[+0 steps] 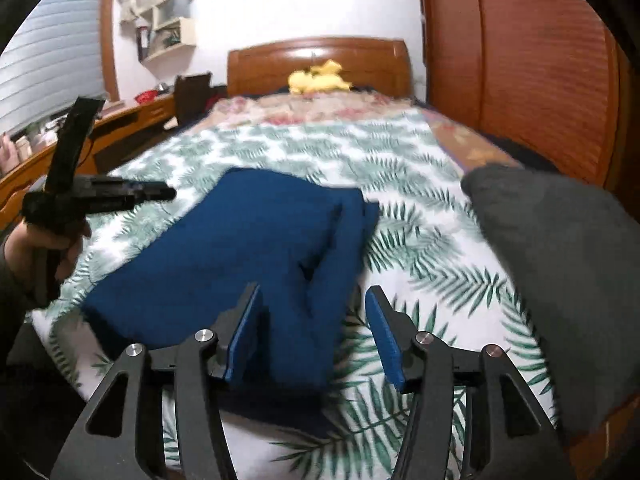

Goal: Fold large clothes

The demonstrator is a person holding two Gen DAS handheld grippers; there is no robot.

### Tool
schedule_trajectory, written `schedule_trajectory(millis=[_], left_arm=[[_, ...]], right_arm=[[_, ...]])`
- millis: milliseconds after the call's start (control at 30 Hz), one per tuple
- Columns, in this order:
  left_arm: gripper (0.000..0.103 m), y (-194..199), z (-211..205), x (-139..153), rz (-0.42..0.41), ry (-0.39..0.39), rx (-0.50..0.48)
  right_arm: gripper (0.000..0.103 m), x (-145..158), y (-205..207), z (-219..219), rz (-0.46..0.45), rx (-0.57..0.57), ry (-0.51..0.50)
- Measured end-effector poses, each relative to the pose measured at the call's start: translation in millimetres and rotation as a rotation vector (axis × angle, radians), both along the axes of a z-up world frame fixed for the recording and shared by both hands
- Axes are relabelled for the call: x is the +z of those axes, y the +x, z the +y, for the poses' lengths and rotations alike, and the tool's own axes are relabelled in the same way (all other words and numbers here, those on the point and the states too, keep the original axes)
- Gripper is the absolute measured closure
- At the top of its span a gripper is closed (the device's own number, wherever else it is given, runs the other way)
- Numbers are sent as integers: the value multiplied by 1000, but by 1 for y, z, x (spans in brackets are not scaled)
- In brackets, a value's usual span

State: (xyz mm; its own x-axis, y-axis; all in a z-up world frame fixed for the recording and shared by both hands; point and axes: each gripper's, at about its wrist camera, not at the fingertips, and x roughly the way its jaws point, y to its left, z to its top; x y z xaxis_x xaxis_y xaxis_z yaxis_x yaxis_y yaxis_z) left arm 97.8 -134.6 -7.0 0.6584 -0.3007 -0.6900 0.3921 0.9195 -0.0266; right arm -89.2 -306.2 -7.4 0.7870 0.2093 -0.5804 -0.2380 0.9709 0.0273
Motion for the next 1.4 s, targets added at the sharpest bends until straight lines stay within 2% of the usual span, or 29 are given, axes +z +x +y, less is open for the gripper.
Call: schedule_trajectory(millis=[33,133,267,367,467,600,800,933,1033,1167,1200,1233,1267,1300,1333,1400], left_arm=[[79,7,-1,-3,5,19,4],[79,35,-3,-16,57,50,21],[78,63,2,-32,102,63,58],[74,83,2,-45,133,97,68],[72,100,5,-53,168,75,71],[67,117,6,-58,173,67,84],[58,142,10,-63,200,31,94],[47,148,15,-68,211,9,105],[46,150,19,-73,227,-14,99],[46,149,16,-73,217,-1,99],[47,149,15,-72,211,2,97],[56,148,14,-72,209,-5,82],[63,148,13,-72,214,-21,63],[66,147,12,-71,205,-18,63],[77,146,11,-69,199,-20,53],[84,143,8,-65,178,0,56]], right_arm=[[48,-4,5,-1,16,1,-5],[36,-17,17,-3,60,-4,12],[34,-24,24,-8,102,-1,92],[33,-28,25,-4,118,9,86],[32,-31,27,-6,136,5,97],[32,-37,27,-14,185,13,172],[31,-45,32,-12,236,29,226],[31,-45,33,-5,243,37,222],[31,-47,36,-2,251,44,225],[31,-52,40,0,260,59,248],[31,-52,40,1,261,62,252],[35,-52,41,1,261,68,257],[46,-51,41,2,263,85,274],[48,-53,42,2,275,107,310],[50,-53,43,3,276,107,315],[56,-50,42,4,268,127,313]])
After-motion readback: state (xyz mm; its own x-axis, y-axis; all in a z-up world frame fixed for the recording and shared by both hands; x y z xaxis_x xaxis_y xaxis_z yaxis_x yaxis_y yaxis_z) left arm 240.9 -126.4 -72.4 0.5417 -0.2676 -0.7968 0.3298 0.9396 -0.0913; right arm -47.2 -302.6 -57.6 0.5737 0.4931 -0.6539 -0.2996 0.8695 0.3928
